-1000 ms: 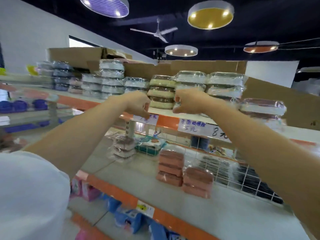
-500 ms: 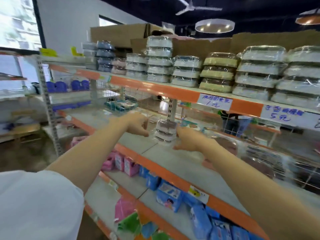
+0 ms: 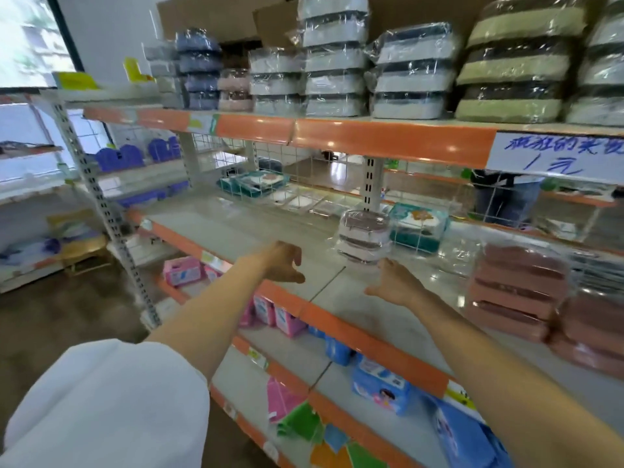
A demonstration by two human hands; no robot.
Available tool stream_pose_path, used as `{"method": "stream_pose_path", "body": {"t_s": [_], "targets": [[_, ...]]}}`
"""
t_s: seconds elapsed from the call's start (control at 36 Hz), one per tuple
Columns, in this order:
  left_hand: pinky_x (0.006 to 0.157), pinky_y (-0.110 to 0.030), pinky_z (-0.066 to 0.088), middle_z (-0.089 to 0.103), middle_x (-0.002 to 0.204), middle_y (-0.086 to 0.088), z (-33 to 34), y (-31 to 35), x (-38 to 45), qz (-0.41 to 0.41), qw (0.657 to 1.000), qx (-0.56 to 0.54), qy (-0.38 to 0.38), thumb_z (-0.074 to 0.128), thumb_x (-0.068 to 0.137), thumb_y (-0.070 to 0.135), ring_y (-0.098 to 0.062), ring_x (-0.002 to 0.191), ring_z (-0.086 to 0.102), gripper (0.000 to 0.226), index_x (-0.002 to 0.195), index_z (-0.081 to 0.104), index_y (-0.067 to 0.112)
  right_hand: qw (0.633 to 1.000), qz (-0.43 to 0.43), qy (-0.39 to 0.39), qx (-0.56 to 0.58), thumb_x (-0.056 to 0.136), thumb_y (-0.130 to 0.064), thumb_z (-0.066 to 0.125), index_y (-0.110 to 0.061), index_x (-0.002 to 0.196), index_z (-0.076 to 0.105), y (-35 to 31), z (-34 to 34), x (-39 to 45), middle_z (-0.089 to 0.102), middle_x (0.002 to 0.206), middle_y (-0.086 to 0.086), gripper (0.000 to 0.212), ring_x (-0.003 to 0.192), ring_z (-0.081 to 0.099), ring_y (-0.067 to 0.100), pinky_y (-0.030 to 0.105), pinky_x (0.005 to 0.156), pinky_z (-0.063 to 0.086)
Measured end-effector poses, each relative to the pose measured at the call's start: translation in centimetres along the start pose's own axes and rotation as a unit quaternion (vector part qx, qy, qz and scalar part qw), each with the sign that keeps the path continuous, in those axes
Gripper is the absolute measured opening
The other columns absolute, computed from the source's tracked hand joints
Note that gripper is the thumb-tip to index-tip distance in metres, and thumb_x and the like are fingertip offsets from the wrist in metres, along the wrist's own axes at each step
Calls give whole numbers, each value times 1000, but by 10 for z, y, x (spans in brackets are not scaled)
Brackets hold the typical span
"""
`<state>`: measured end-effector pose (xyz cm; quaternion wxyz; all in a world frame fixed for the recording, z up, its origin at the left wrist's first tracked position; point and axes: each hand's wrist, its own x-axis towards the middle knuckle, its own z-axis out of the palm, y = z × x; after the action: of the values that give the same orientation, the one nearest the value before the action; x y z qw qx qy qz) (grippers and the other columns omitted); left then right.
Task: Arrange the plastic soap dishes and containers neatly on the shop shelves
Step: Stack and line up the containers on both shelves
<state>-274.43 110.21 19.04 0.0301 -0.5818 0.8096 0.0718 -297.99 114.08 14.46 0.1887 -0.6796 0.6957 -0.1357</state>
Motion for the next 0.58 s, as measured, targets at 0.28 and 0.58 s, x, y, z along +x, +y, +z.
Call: {"method": "stream_pose_path", "body": {"t_s": [0.28,0.58], "targets": [[90,-30,43,59,121,-11,5,-7,90,66,995,-70,5,67,86,37,-26,112,54,51,127,53,10,992,83,65,75,82,-27,75,-4,120,55,22,-16,57,55,113,0,49,110,56,27,25,78,41],[93,-28,36,46,135,-16,31,-25,197,150,980,-130,17,69,86,36,-28,124,44,65,133,43,-1,976,129,121,125,71,-38,83,-8,148,24,8,-14,130,30,151,11,102,138,32,30,37,111,32]]}}
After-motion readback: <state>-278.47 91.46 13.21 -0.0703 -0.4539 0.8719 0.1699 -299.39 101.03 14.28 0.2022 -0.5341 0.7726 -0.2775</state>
